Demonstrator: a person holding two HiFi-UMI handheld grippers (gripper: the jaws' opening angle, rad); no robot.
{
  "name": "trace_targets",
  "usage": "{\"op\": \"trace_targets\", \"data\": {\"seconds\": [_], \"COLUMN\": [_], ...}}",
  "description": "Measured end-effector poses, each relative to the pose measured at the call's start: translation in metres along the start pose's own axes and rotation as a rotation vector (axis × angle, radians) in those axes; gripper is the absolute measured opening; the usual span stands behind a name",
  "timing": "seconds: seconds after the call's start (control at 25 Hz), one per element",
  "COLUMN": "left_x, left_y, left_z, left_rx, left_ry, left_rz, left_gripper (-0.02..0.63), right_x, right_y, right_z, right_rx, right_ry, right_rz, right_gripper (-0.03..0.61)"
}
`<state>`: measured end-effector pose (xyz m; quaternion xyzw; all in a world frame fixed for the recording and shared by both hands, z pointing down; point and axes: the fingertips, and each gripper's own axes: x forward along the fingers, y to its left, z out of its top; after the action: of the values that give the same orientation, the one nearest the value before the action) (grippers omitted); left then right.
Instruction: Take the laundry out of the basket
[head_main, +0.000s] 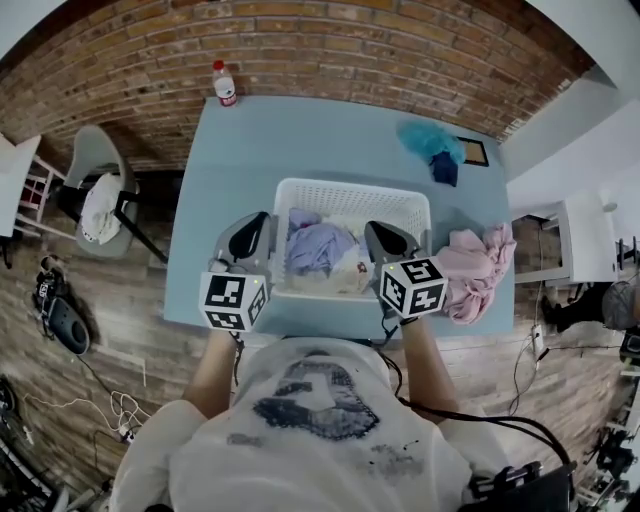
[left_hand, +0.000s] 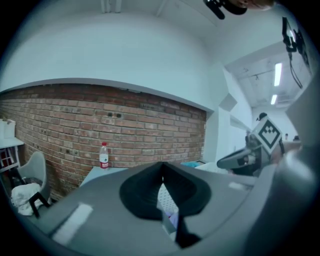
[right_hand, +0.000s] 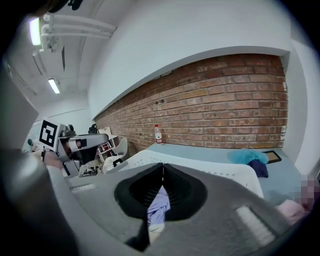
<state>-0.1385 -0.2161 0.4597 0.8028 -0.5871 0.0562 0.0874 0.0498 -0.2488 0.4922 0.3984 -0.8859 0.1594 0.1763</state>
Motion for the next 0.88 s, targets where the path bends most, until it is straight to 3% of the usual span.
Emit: {"op": "trace_targets", "data": {"seconds": [0.28, 0.36, 0.44, 0.52, 0.68, 0.76, 0.88], "left_x": [0.013, 0.016, 0.02, 0.025, 0.037, 0.042, 0.05], "left_y": [0.018, 0.019, 0.02, 0.02, 0.022, 0.023, 0.024], "left_z": [-0.006, -0.008, -0.009, -0.009, -0.011, -0.011, -0.01], "left_rx": [-0.031, -0.028, -0.02, -0.019, -0.021, -0.018, -0.019], "left_ry": [0.005, 0.012, 0.015, 0.018, 0.027, 0.027, 0.031], "left_rz": [-0.035, -0.043, -0.048, -0.053, -0.062, -0.067, -0.075], "left_gripper": [-0.008, -0.009, -0.009, -0.009, -0.009, -0.008, -0.008], "right_x": [0.023, 0.029, 0.034, 0.039, 0.055, 0.064, 0.077], "right_y": [0.003, 0.001, -0.004, -0.01, -0.015, -0.014, -0.007], "right_z": [0.004, 0.0, -0.006, -0.014, -0.032, -0.041, -0.048], "right_rx": [-0.075, -0.071, -0.049, -0.002, 0.143, 0.17, 0.128], "right_ry": [0.091, 0.12, 0.145, 0.167, 0.202, 0.227, 0.261], "right_rz": [0.038, 0.036, 0.029, 0.019, 0.029, 0.045, 0.083], "right_gripper": [0.004, 0.061, 0.073, 0.132, 0.349, 0.412, 0.458]}}
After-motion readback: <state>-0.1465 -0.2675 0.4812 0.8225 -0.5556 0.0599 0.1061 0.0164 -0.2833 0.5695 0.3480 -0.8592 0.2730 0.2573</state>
